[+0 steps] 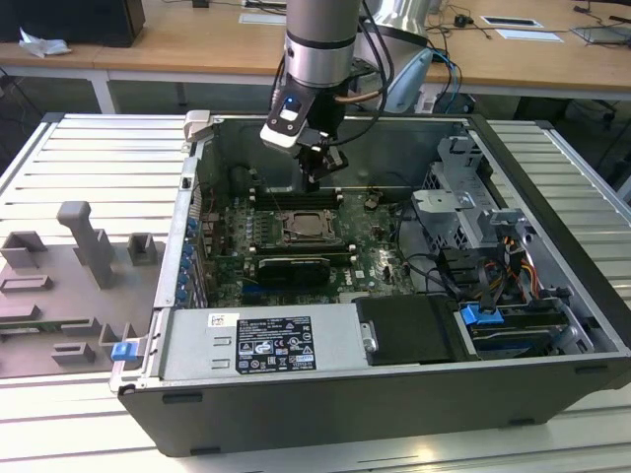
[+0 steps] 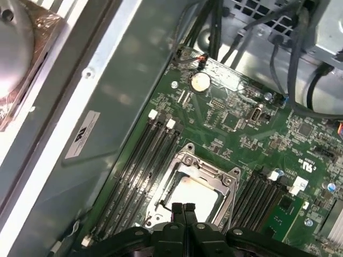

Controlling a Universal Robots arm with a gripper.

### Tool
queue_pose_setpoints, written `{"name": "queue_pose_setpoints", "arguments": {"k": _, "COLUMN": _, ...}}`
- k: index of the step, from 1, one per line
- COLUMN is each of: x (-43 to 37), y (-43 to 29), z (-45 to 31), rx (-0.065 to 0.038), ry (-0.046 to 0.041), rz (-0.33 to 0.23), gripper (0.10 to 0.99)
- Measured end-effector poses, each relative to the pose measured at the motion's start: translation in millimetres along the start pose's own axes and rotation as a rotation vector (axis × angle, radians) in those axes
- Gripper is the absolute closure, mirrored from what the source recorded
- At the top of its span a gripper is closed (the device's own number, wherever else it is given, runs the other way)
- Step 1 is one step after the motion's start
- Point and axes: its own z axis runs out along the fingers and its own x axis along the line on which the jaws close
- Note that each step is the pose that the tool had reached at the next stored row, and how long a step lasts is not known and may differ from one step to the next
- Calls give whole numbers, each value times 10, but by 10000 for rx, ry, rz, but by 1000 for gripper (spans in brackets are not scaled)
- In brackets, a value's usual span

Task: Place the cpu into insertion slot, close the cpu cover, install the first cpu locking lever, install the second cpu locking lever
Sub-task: 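Install the first cpu locking lever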

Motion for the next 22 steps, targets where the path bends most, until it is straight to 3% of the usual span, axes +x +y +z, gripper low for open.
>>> {"name": "queue_pose_setpoints", "arguments": {"k": 22, "x": 0, "y": 0, "z": 10, "rx": 111, "ry": 106, "rz": -3566, "gripper": 980}}
